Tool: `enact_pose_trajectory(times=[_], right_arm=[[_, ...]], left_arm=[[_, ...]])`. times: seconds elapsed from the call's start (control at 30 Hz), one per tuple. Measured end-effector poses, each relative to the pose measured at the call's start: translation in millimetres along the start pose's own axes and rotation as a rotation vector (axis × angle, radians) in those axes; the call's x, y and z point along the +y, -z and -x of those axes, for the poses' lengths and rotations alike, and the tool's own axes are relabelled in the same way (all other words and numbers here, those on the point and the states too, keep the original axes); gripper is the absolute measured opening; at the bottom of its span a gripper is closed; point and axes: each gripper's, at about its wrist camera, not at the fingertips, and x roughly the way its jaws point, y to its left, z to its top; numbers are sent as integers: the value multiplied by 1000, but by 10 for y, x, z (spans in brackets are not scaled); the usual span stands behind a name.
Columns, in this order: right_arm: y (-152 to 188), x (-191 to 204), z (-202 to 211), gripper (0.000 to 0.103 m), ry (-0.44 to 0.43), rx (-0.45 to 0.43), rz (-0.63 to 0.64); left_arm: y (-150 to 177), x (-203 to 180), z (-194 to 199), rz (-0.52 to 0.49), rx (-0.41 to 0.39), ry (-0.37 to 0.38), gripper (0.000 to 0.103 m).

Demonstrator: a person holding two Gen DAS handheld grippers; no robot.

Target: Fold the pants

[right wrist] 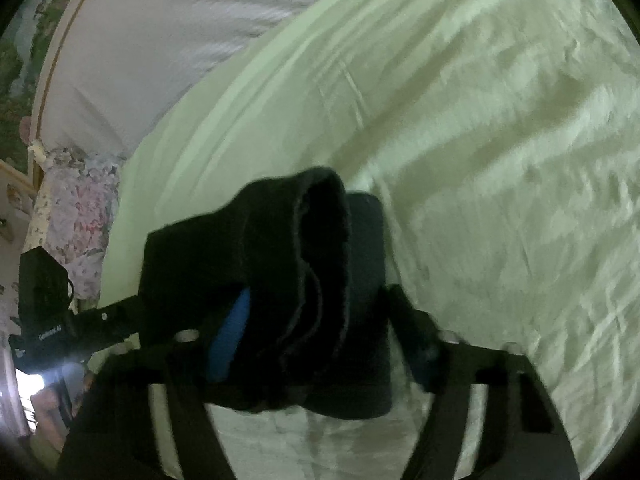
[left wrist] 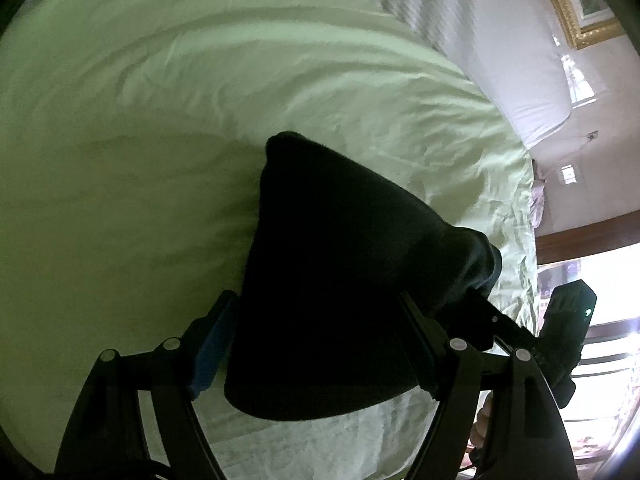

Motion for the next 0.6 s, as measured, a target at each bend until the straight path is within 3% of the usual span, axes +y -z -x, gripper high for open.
enact_pose_trajectory(times=[0.13, 0.43, 0.6], right_arm=[[23, -103, 3, 58, -27, 13, -4], [56, -315, -61, 58, -108, 62, -64], [45, -367, -79, 58, -145, 75, -76]], left_arm=[[-2, -1, -63, 0, 13, -1, 79], [-32, -19, -173, -44, 22, -32, 80], [-59, 17, -243, -35, 33, -11, 70]])
